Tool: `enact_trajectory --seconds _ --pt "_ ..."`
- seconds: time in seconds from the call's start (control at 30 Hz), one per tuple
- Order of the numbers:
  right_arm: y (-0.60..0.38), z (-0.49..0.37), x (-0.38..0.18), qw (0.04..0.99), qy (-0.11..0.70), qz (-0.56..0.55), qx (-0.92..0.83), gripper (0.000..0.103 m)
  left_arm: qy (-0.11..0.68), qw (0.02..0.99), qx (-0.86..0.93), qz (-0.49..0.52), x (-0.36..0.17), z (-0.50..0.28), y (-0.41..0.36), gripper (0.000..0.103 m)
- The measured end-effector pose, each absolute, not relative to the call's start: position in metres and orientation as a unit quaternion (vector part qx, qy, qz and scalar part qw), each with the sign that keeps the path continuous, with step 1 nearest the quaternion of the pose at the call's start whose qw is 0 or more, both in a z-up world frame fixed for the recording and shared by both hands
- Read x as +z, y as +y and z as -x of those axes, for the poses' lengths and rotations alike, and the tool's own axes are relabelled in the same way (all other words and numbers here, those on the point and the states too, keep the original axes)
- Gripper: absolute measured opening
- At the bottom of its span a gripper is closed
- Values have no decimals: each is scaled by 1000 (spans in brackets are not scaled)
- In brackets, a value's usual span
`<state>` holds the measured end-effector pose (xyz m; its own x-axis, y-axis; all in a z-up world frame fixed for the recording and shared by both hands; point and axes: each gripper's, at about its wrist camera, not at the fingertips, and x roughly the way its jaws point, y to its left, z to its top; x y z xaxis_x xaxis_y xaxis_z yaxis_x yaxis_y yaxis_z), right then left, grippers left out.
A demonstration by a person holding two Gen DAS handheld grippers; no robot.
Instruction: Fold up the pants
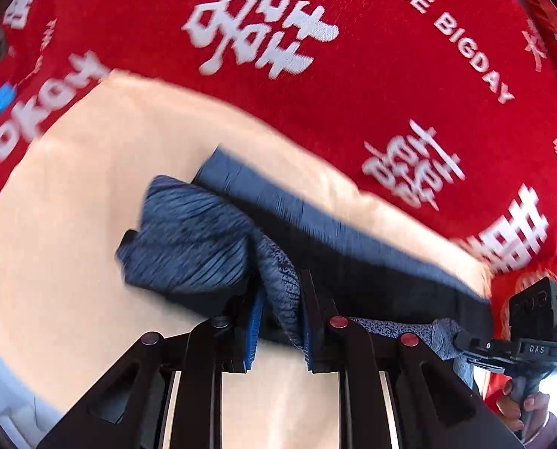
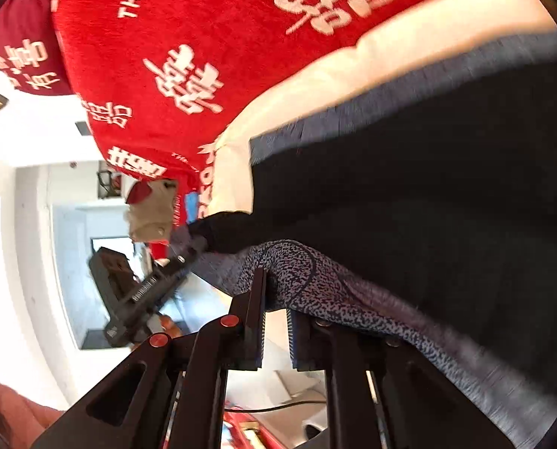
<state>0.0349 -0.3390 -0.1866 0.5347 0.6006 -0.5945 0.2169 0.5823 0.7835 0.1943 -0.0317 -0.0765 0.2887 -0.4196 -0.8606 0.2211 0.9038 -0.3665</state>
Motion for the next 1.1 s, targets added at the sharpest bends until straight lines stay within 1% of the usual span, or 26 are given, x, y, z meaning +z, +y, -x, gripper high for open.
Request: enact_trajectory --seconds 0.1,0.17,0.23,0.27,0.37,0.4,0.43,0.47,0.5,0.53,0.57,0.6,0.63,0.7,0.8,0.83,0.87,0.9,0.93,1.03,1.1 --pt "-373 -90 -207 747 496 -426 116 13 562 803 -189 53 -109 -238 -66 21" --pt "-389 -126 -226 737 517 -423 106 13 573 802 -167 37 -144 -260 -82 23" --pt "-401 -151 -248 729 533 -418 98 13 583 799 -145 26 -167 -274 -91 25" --pt "-406 -162 -259 728 538 -415 92 13 587 797 -138 29 -176 -277 -91 27" --pt "-415 -172 -274 731 535 -416 83 14 589 798 -119 32 -181 -281 -94 27" --pt "-416 -173 -273 730 534 -419 84 20 590 798 -118 31 -175 -279 -93 27" --pt "-415 -171 -268 731 533 -417 88 35 585 801 -120 31 -165 -275 -91 27" --pt "-413 -169 -260 737 530 -409 94 47 580 805 -121 29 -157 -272 -89 27" --pt "-408 -165 -245 749 524 -392 106 72 575 809 -121 21 -147 -266 -87 28" --pt "-404 -162 -236 758 519 -379 111 80 568 814 -119 5 -138 -259 -87 28" --pt "-398 -156 -221 772 513 -358 113 80 564 817 -119 -11 -132 -255 -91 28" --pt "-392 -154 -212 782 507 -344 118 77 560 819 -122 -33 -130 -248 -96 28" --pt "-386 -152 -207 788 503 -331 129 65 563 816 -129 -42 -131 -245 -100 28" --pt "-368 -161 -208 787 515 -307 145 48 576 805 -135 -42 -142 -244 -108 28" --pt "-356 -178 -235 775 554 -269 140 48 598 792 -116 -32 -177 -251 -123 28" --pt "-355 -187 -245 775 564 -253 130 48 595 795 -108 -32 -182 -254 -127 28" --pt "-356 -189 -251 779 568 -239 116 45 585 804 -103 -34 -185 -256 -129 28" --pt "-361 -195 -255 786 568 -223 95 34 574 812 -100 -41 -185 -259 -133 28" --pt "-366 -200 -255 794 559 -223 84 29 578 809 -99 -45 -188 -264 -137 28" --pt "-391 -190 -248 798 526 -285 70 29 562 820 -101 -36 -181 -262 -140 28" --pt "-398 -171 -236 813 505 -285 58 33 564 817 -103 -55 -173 -251 -145 28"
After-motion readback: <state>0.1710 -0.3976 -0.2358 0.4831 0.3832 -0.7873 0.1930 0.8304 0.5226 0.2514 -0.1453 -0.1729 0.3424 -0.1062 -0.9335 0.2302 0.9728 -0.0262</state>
